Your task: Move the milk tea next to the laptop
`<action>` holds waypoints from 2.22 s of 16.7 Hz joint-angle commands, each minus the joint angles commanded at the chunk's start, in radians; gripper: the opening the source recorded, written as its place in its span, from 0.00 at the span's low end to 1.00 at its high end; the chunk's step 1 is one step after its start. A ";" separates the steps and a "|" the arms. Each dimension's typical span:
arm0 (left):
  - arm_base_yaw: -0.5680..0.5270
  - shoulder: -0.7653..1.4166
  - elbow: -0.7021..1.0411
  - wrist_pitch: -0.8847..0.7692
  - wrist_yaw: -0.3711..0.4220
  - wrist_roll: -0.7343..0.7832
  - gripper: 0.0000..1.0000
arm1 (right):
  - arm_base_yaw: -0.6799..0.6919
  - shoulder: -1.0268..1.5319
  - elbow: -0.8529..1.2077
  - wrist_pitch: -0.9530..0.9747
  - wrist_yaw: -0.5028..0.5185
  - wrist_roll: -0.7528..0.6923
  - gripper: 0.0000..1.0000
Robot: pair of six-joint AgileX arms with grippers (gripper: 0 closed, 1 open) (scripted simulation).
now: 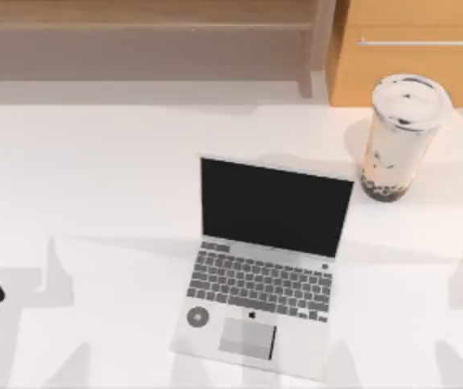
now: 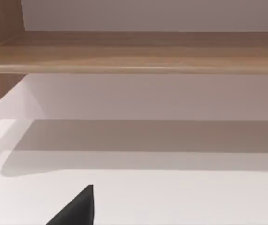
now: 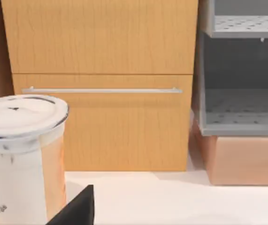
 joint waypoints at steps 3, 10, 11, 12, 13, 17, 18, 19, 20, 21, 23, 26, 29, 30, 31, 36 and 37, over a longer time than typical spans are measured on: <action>0.000 0.000 0.000 0.000 0.000 0.000 1.00 | 0.004 0.012 0.011 -0.005 0.003 0.004 1.00; 0.000 0.000 0.000 0.000 0.000 0.000 1.00 | 0.115 0.379 0.305 -0.136 0.077 0.095 1.00; 0.000 0.000 0.000 0.000 0.000 0.000 1.00 | 0.139 0.466 0.367 -0.163 0.093 0.115 1.00; 0.000 0.000 0.000 0.000 0.000 0.000 1.00 | 0.163 0.558 0.431 -0.192 0.109 0.135 1.00; 0.000 0.000 0.000 0.000 0.000 0.000 1.00 | 0.188 0.653 0.497 -0.222 0.126 0.156 1.00; 0.000 0.000 0.000 0.000 0.000 0.000 1.00 | 0.289 1.037 0.762 -0.339 0.192 0.241 1.00; 0.000 0.000 0.000 0.000 0.000 0.000 1.00 | 0.312 1.128 0.825 -0.367 0.207 0.260 1.00; 0.000 0.000 0.000 0.000 0.000 0.000 1.00 | 0.334 1.213 0.884 -0.393 0.221 0.279 1.00; 0.000 0.000 0.000 0.000 0.000 0.000 1.00 | 0.355 1.293 0.939 -0.417 0.235 0.297 1.00; 0.000 0.000 0.000 0.000 0.000 0.000 1.00 | 0.373 1.365 0.989 -0.439 0.247 0.312 1.00; 0.000 0.000 0.000 0.000 0.000 0.000 1.00 | 0.404 1.483 1.071 -0.475 0.267 0.339 1.00; 0.000 0.000 0.000 0.000 0.000 0.000 1.00 | 0.431 1.582 1.142 -0.507 0.285 0.363 1.00; 0.000 0.000 0.000 0.000 0.000 0.000 1.00 | 0.435 1.595 1.152 -0.512 0.287 0.366 1.00; 0.000 0.000 0.000 0.000 0.000 0.000 1.00 | 0.435 1.595 1.152 -0.512 0.287 0.366 1.00; 0.000 0.000 0.000 0.000 0.000 0.000 1.00 | 0.431 1.592 1.148 -0.510 0.285 0.365 1.00; 0.000 0.000 0.000 0.000 0.000 0.000 1.00 | 0.409 1.694 1.158 -0.414 0.272 0.345 1.00; 0.000 0.000 0.000 0.000 0.000 0.000 1.00 | 0.401 1.727 1.160 -0.381 0.268 0.339 1.00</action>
